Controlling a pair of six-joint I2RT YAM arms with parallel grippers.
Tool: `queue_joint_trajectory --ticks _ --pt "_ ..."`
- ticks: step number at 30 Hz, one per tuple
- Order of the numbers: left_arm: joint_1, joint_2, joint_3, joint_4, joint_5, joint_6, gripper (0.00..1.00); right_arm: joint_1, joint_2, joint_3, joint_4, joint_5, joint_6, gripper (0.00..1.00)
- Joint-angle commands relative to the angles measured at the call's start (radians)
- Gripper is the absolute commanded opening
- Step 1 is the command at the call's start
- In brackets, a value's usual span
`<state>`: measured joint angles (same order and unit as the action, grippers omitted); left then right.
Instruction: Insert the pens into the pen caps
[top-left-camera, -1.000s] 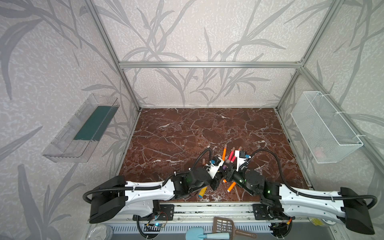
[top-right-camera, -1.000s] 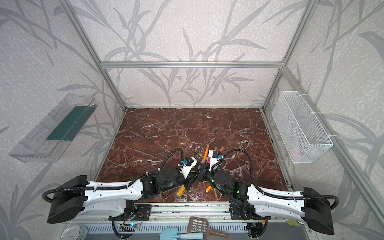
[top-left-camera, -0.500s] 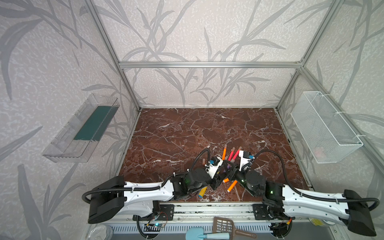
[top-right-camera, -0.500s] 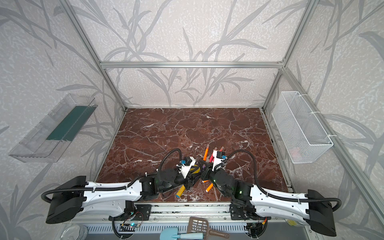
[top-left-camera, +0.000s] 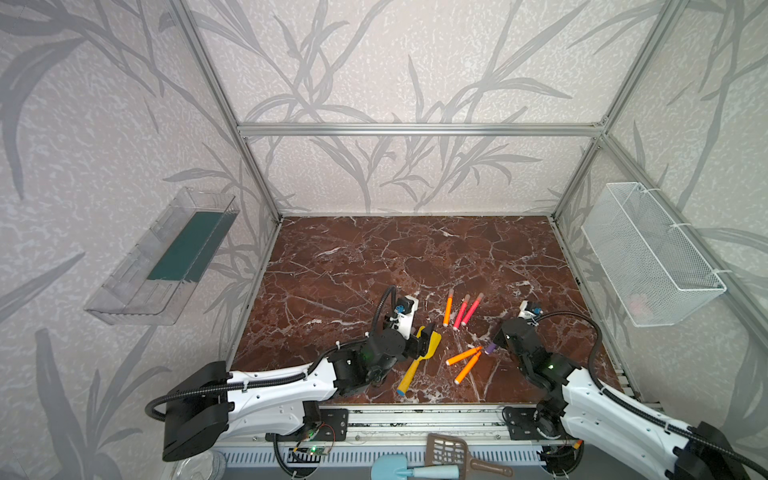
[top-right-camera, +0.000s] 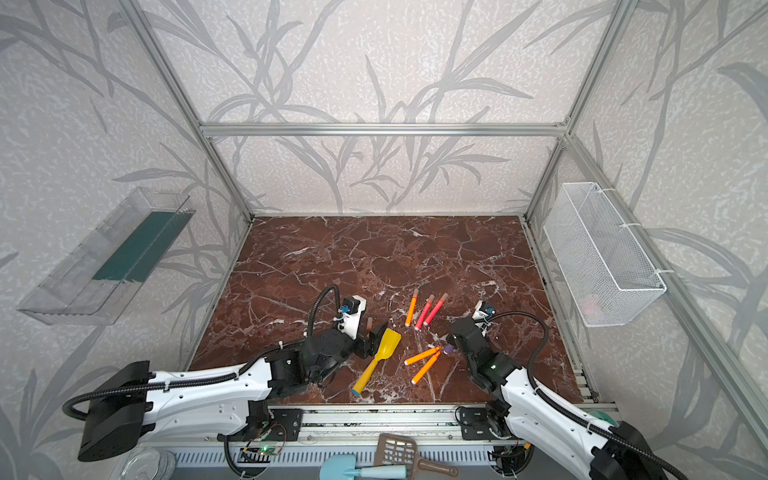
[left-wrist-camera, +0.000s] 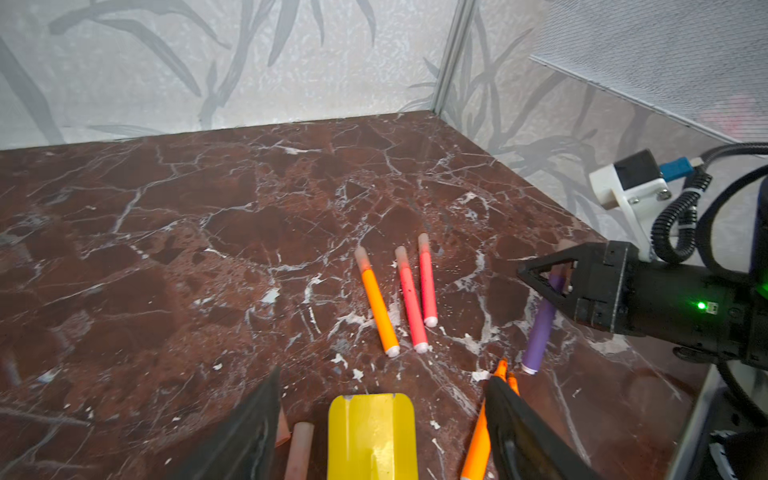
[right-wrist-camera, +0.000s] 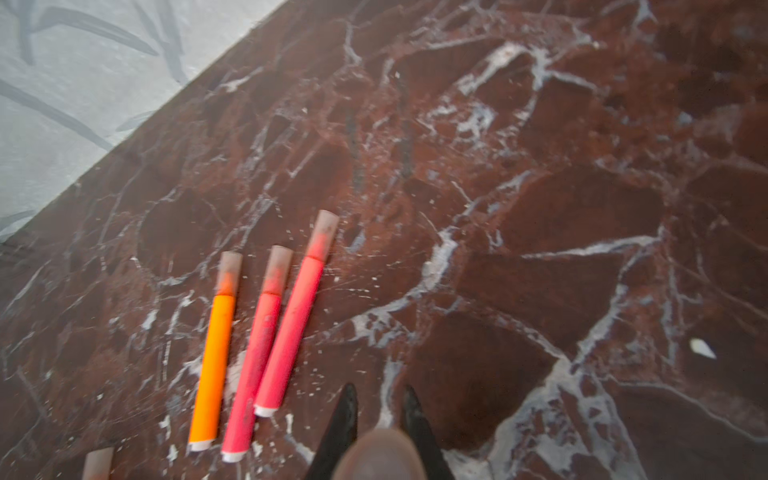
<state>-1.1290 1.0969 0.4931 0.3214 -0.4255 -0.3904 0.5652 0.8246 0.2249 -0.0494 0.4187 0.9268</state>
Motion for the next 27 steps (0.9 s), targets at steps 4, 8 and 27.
queue_joint_trajectory --ticks 4,8,27 --pt "0.074 0.021 0.028 -0.105 -0.034 -0.064 0.78 -0.130 0.195 0.005 0.245 -0.255 0.021 0.00" --pt "0.088 0.051 0.061 -0.166 -0.030 -0.067 0.77 -0.188 0.344 0.029 0.346 -0.304 0.060 0.00" --pt "0.088 0.076 0.113 -0.222 0.095 -0.007 0.74 -0.308 0.712 0.123 0.521 -0.307 0.140 0.05"
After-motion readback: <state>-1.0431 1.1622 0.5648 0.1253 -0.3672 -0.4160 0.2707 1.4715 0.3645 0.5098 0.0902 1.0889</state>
